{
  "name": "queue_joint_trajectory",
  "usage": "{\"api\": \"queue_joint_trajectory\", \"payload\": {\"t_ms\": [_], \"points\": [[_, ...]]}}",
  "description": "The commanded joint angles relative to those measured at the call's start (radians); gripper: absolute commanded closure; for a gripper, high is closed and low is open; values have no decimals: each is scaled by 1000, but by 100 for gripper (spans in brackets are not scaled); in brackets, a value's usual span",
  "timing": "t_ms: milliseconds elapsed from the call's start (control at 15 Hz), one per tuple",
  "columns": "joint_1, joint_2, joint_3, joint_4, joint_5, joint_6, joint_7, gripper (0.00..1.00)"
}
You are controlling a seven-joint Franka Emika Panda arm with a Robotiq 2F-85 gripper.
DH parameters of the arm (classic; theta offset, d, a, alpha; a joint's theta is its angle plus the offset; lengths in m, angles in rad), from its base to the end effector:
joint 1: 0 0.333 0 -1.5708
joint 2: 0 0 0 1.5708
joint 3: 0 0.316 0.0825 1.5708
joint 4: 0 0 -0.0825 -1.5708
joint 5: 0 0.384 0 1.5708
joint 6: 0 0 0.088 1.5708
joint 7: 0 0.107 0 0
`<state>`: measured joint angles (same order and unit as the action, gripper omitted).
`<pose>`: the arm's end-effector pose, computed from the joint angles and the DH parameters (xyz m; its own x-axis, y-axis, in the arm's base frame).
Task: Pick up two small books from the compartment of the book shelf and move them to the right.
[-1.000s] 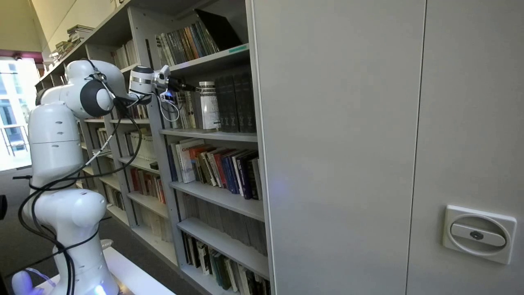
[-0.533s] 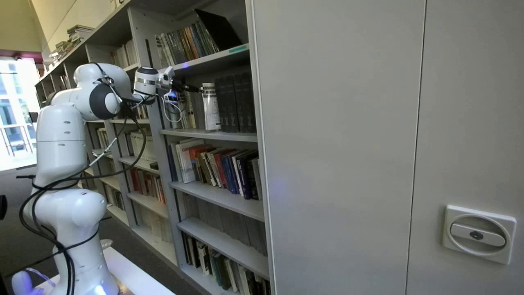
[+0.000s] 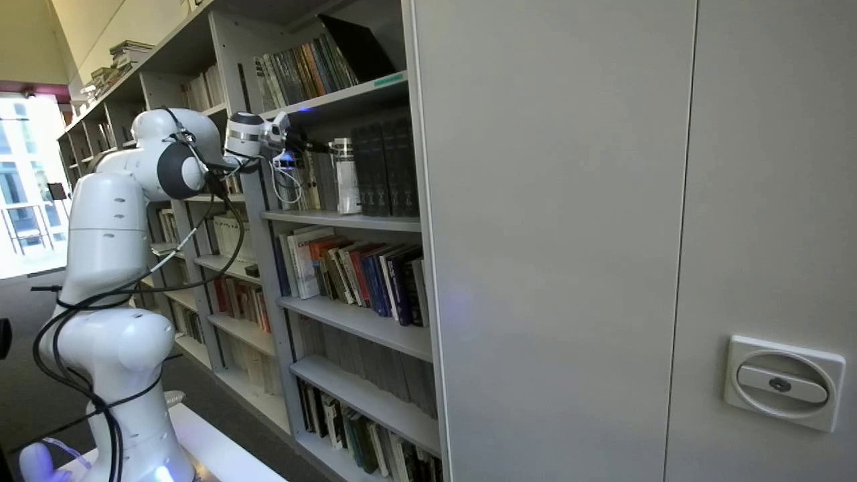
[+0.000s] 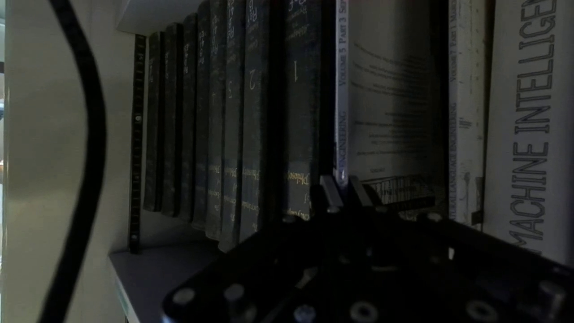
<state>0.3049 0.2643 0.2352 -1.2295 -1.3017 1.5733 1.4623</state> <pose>0.6035 0.2094 0.7042 0.1872 -0.2637 0.9463 -0.8447 -0.5350 0.0181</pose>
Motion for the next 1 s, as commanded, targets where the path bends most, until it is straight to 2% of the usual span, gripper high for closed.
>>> {"api": "queue_joint_trajectory", "payload": {"t_ms": [0, 400, 933], "points": [[10, 37, -16, 50, -89, 2, 37, 98], [7, 71, -12, 80, -155, 15, 70, 98], [8, 116, -9, 155, -156, 22, 59, 98]]}}
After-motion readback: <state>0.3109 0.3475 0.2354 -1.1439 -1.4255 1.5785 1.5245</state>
